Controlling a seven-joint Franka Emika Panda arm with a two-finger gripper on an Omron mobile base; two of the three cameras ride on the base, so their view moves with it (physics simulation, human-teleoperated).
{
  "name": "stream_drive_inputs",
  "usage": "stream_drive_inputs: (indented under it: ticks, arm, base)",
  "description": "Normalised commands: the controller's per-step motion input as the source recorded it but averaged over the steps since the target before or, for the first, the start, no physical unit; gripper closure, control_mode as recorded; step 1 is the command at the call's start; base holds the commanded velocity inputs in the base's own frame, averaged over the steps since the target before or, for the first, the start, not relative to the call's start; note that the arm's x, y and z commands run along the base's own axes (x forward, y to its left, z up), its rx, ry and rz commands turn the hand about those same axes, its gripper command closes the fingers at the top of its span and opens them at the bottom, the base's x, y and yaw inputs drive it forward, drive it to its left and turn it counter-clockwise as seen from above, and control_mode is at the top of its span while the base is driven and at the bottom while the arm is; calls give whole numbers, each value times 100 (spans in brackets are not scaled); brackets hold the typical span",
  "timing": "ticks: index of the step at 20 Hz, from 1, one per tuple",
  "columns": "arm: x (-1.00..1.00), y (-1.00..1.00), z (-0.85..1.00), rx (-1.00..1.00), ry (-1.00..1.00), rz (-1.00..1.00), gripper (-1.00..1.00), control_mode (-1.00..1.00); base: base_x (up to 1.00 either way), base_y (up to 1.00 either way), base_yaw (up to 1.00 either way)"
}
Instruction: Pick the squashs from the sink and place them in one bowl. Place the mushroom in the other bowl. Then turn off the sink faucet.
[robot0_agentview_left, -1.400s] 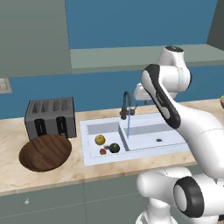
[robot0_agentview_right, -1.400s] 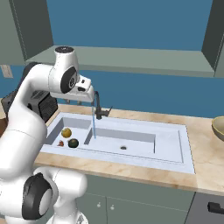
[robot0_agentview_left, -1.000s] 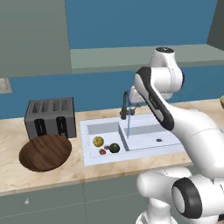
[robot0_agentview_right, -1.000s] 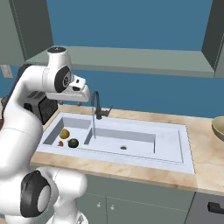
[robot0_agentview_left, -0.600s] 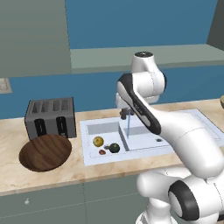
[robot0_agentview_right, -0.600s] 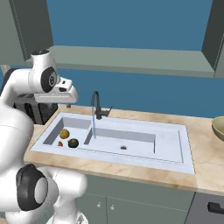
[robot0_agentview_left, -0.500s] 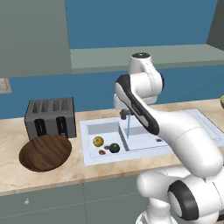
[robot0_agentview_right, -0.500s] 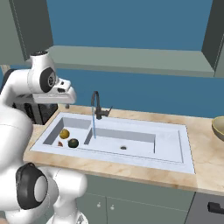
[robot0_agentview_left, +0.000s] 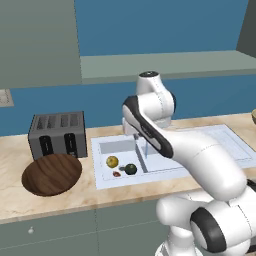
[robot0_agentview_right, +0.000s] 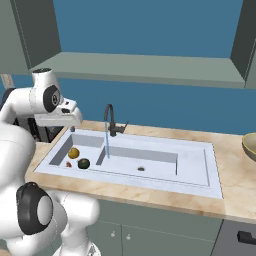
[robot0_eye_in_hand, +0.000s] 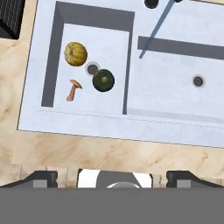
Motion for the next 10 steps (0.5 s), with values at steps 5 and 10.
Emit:
stream_drive_inputs:
  ticks: [5,10]
  arm:
    - [0,0,-55,-5,0,0,-100,-100]
    - [0,9,-52,-9,0,3,-100,-100]
  base:
    - [0,0,0]
    - [0,0,0]
